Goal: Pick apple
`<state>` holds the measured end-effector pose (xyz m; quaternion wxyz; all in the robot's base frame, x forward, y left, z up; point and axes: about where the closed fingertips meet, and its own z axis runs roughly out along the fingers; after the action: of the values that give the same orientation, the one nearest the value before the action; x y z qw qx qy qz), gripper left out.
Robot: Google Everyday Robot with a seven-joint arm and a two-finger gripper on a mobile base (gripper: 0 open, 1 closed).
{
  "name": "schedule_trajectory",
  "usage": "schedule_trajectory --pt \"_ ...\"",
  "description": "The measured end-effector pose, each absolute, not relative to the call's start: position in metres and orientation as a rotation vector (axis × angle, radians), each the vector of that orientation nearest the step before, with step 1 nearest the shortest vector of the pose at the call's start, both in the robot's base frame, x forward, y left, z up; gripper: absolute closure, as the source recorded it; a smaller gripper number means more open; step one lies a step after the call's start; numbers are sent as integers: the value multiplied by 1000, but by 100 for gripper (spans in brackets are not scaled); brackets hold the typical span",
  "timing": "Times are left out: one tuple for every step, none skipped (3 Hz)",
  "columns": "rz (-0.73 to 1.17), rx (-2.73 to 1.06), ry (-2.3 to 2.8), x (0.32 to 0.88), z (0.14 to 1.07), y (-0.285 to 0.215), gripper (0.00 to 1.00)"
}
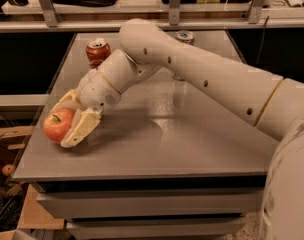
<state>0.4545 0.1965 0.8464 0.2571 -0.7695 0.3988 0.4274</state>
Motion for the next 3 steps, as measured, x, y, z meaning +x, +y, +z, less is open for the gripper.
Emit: schedule_trajectory --pt "1163 -2074 1079 459 851 193 87" --pt "1148 -2049 1061 467 866 187 100" --pt "1129 -2030 1045 475 881 178 100"
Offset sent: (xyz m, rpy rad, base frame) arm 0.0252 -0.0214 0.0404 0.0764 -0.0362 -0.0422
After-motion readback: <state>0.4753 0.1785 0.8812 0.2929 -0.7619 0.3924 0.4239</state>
